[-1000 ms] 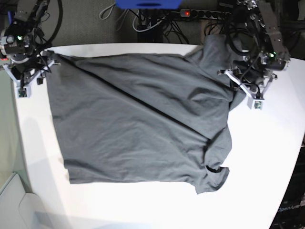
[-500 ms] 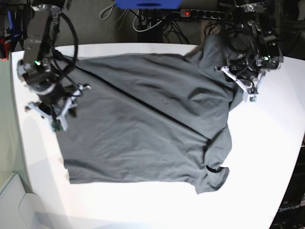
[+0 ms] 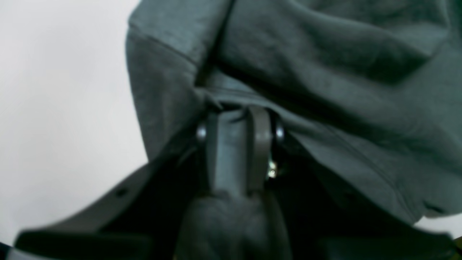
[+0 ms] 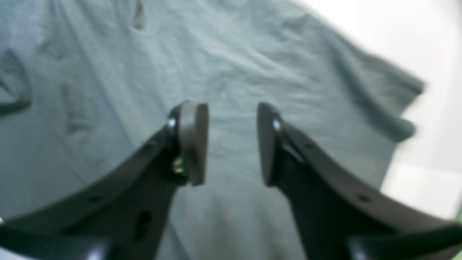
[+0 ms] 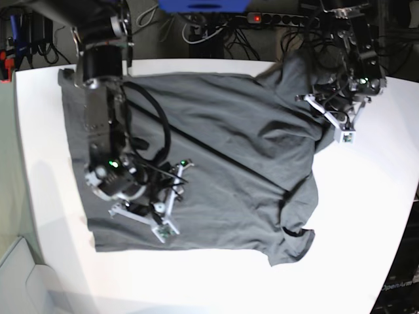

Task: Layout the t-shirt on the table in an organized manner, then fold the t-shirt properly
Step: 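Reach the right gripper onto the shirt's middle and pinch the fabric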

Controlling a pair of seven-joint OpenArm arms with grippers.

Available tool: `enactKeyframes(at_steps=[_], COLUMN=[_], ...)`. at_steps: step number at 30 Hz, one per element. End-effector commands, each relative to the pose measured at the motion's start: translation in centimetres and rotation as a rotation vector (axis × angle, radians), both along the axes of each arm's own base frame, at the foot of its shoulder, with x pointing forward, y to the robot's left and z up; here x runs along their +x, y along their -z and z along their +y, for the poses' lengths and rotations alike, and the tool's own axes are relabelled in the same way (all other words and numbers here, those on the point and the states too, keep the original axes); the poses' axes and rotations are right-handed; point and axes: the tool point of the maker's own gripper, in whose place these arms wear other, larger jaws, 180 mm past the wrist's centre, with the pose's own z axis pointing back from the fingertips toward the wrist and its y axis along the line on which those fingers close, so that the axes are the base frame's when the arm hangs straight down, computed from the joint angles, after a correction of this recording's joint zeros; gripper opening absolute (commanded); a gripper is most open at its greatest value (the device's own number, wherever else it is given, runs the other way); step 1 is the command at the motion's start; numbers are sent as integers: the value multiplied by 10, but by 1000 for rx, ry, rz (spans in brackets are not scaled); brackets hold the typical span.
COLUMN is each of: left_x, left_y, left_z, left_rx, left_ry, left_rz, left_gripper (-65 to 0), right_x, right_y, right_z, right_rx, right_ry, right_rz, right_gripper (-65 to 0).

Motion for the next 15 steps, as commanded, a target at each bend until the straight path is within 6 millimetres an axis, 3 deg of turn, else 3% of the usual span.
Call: enactKeyframes(at_steps=[1, 4, 10, 15], left_x=[-7, -7, -10, -10], left_y=[3, 4, 2, 1], left_z=[4, 4, 17, 22], left_rx=[21, 21, 26, 32], left_ry=[-1, -1, -40, -52], left_rz=[33, 34, 32, 31], left_gripper=[-505, -505, -505, -505], right_x=[16, 28, 48, 66], right_y=[-16, -14, -27, -13], right_z=[9, 28, 78, 90], right_rx=[28, 63, 202, 256], right_ry=[-5, -20, -72, -84], right_rz=[-42, -5, -60, -55], right_gripper=[-341, -294, -285, -285])
